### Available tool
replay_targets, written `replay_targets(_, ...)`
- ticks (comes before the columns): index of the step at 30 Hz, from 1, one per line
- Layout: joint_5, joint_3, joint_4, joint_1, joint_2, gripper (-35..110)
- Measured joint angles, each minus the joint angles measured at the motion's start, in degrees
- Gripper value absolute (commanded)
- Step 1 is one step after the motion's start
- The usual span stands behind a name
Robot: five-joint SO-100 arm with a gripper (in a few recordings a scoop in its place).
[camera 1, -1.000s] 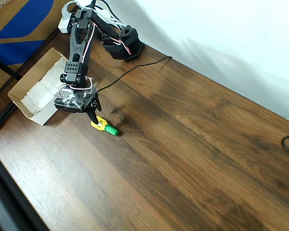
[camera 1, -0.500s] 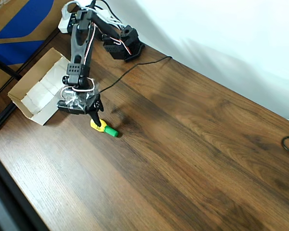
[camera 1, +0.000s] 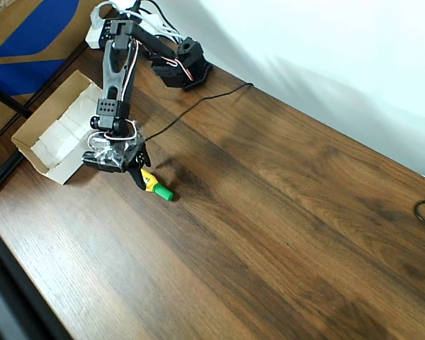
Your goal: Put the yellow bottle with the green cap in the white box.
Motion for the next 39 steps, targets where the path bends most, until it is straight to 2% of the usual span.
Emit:
replay_targets(6, 0.35, -0.53, 0.00, 0.88, -1.32, 26)
replay_targets(11, 0.44, -0.62, 0.00, 2.20, -1.32, 16)
replay_targets(14, 0.35, -0.62, 0.00, 2.64, -1.23, 6)
replay_targets(17, 0.26, -0.62, 0.00, 2.46, -1.23, 5)
replay_targets(19, 0.26, -0.62, 0.00, 2.55, -1.23, 0)
replay_targets(25, 1.14, -0.62, 0.00, 2.46, -1.14, 15)
replay_targets(29, 2.20, 2.29, 0.00, 0.35, 3.08, 9)
replay_targets(31, 2.20, 2.37, 0.00, -1.14, 5.10, 0)
replay_targets(39, 1.41, 5.45, -0.88, -2.72, 7.82, 0)
